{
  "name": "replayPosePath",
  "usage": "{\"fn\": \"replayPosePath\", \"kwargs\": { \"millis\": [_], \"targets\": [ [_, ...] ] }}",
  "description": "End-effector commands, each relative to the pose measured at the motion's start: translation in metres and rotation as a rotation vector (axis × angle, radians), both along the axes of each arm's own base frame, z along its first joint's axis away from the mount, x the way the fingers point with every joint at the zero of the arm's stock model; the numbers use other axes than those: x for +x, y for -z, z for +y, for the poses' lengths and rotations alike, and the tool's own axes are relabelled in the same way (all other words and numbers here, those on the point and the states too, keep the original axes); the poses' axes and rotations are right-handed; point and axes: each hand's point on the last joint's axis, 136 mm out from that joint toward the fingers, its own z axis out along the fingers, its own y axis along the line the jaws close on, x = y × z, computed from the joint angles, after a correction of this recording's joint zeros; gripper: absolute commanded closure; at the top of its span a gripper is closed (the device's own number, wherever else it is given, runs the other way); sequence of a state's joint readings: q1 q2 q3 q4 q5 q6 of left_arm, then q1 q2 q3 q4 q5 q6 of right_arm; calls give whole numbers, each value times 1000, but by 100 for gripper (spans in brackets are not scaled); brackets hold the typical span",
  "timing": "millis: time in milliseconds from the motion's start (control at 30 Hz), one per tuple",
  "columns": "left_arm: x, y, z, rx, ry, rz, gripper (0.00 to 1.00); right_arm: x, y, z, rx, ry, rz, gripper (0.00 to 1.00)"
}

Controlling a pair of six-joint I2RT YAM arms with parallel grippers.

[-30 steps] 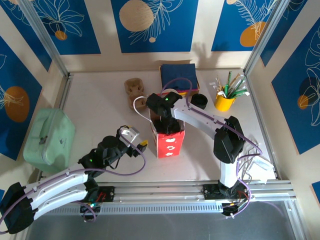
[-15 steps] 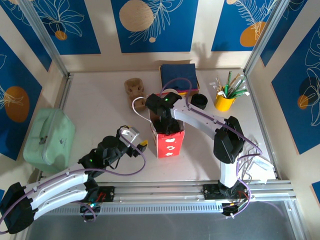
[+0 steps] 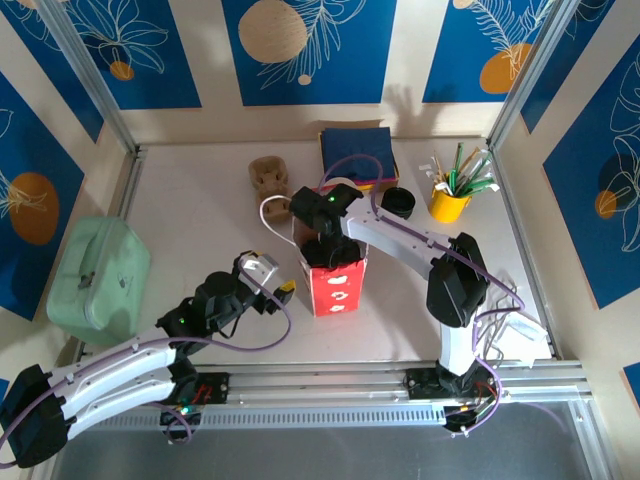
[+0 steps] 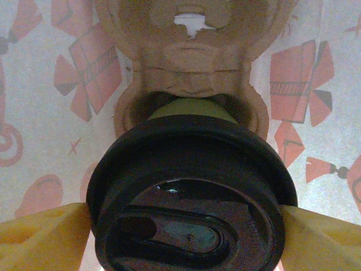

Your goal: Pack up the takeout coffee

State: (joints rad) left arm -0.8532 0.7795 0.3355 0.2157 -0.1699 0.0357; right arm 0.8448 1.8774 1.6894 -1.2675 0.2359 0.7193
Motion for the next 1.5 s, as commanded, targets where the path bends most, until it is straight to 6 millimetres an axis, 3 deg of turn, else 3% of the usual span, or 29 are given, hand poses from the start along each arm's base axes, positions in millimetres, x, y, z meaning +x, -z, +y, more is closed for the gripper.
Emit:
{"fn": "replayPosePath", "kwargs": {
  "millis": [0, 267, 667, 1033, 1300, 1467],
  "targets": [
    [0, -6, 1, 5, -2, -28, 11, -1, -19, 1, 27, -3, -36, 12],
    [-1, -6, 2, 2, -6, -29, 11, -3, -28, 1, 47, -10, -52, 5],
    [-1, -6, 2, 1, -7, -26, 11, -4, -38, -2, 58, -2, -72, 4],
    [-1, -6, 4, 4, -12, -23, 11, -1, -46, -1, 69, -4, -88, 5],
    [-1, -6, 4, 4, -14, -24, 11, -2, -43, -1, 59, -4, -74, 15],
    [0, -4, 5, 8, -17, -20, 11, -3, -40, -3, 46, 17, -54, 16]
  ]
}}
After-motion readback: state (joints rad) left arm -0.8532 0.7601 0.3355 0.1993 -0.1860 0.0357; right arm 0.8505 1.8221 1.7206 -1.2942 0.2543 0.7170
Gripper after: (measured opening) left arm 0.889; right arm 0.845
